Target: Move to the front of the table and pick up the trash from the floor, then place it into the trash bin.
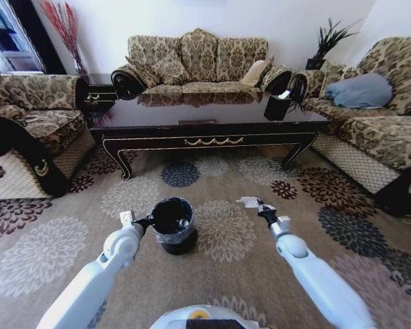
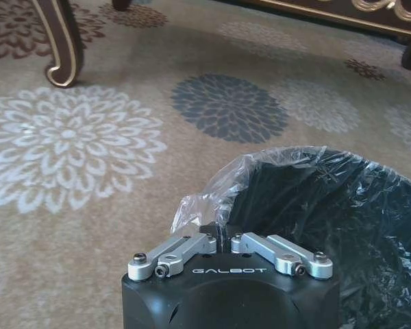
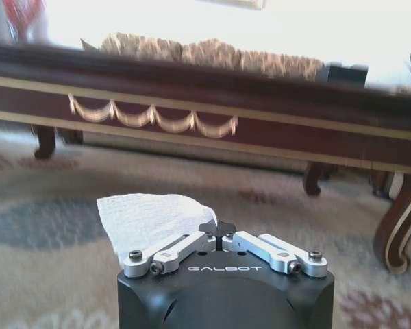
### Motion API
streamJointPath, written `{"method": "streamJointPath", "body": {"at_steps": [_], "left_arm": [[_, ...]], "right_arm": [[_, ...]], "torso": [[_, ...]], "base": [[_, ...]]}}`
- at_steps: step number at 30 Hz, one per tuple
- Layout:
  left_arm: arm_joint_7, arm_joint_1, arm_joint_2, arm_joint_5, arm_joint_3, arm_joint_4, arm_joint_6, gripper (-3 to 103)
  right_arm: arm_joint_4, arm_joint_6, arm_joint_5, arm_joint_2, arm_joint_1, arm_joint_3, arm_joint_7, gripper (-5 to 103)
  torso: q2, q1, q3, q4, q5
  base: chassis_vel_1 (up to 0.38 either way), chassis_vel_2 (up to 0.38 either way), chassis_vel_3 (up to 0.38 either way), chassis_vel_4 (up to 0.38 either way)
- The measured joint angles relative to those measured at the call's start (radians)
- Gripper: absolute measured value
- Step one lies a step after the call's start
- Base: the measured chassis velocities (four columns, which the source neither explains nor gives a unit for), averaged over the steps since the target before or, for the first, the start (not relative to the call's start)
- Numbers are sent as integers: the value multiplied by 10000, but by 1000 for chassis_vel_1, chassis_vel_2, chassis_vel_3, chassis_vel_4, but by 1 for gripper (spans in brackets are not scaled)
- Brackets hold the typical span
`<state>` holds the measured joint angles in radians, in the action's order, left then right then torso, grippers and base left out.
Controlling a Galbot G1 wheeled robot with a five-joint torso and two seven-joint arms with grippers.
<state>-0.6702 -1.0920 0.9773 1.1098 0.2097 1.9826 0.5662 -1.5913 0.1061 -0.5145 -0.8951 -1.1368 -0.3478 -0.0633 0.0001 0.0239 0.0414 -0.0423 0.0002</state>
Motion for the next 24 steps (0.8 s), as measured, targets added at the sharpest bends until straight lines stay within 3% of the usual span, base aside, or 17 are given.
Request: {"method": "streamJointPath", "body": {"at_steps": [8,11,24], "left_arm": [[-166,534,351,-150,-784,-184,88,4],[-264,884,657,-319,-1344,-351,125,4],[-633,2142,1501,-466,-2801,-1126,205,4]], "right_arm": [[-2209,-261,-271,390,-1501,-1156,-98,0],[-3656,-610,-816,466,-2405,-1837,-351,0],[-7090,-1332,-1704,437,-4061,-2942,-827,0]], "torso": [[0,0,0,0,0],[0,0,0,-1,0],[0,0,1,1,-2]], "base": [[0,0,0,0],[0,0,0,0],[0,0,0,0]]}}
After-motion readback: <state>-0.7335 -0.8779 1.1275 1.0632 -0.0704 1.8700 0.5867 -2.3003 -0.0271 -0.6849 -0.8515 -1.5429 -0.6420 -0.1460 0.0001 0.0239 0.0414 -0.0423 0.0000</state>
